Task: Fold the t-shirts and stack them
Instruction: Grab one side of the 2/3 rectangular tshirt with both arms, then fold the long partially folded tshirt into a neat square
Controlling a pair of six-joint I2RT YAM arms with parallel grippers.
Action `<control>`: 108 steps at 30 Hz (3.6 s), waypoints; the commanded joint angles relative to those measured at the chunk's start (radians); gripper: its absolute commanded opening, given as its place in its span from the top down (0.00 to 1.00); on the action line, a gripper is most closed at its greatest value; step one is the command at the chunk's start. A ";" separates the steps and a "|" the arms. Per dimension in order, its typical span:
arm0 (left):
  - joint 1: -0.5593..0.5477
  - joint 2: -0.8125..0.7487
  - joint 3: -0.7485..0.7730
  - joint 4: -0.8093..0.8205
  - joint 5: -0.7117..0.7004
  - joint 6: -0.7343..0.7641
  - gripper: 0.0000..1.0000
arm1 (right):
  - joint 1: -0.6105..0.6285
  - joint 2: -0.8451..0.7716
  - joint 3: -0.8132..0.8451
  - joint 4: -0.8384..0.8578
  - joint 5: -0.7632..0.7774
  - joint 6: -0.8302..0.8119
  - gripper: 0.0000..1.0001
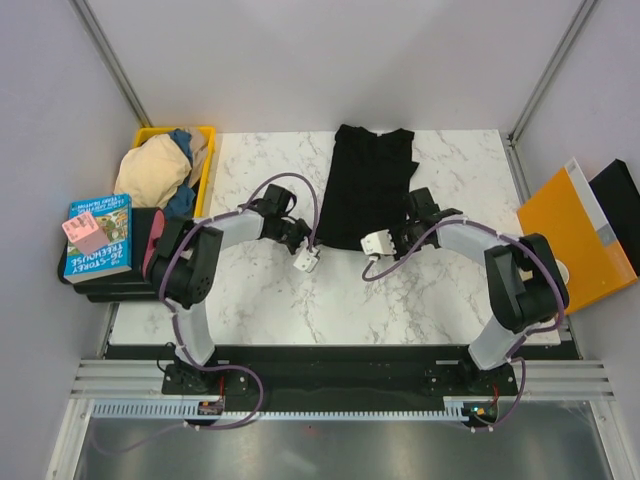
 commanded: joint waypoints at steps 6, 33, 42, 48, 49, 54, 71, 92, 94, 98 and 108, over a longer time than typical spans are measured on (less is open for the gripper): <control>0.032 -0.368 0.004 -0.585 0.040 -0.003 0.98 | 0.025 -0.304 0.056 -0.539 -0.106 0.032 1.00; 0.087 -0.200 0.547 -1.171 0.268 0.302 0.98 | 0.138 -0.453 0.139 -0.607 -0.037 0.082 1.00; 0.095 -0.051 0.643 -1.068 0.245 0.282 0.98 | 0.062 -0.271 0.249 -0.464 0.054 0.110 1.00; 0.097 0.069 0.731 -0.976 0.248 0.235 0.98 | 0.000 -0.173 0.324 -0.429 0.072 0.099 1.00; 0.095 0.084 0.755 -0.968 0.247 0.230 0.98 | -0.004 -0.147 0.330 -0.423 0.077 0.099 1.00; 0.097 0.175 0.814 -0.892 0.230 0.175 0.98 | -0.016 -0.084 0.364 -0.393 0.083 0.090 1.00; 0.103 0.301 0.846 -0.718 0.161 0.049 0.98 | -0.036 0.131 0.436 -0.127 0.155 0.170 0.99; 0.112 0.316 0.524 0.311 -0.069 -0.463 0.52 | -0.041 0.211 0.275 0.448 0.414 0.392 0.32; 0.113 0.307 0.509 0.371 -0.078 -0.474 0.49 | -0.041 0.229 0.287 0.516 0.456 0.426 0.32; 0.115 0.285 0.486 0.375 -0.094 -0.485 0.47 | -0.040 0.272 0.300 0.597 0.562 0.460 0.33; 0.113 0.180 0.369 0.624 -0.152 -0.590 0.41 | -0.046 0.281 0.347 0.593 0.614 0.545 0.66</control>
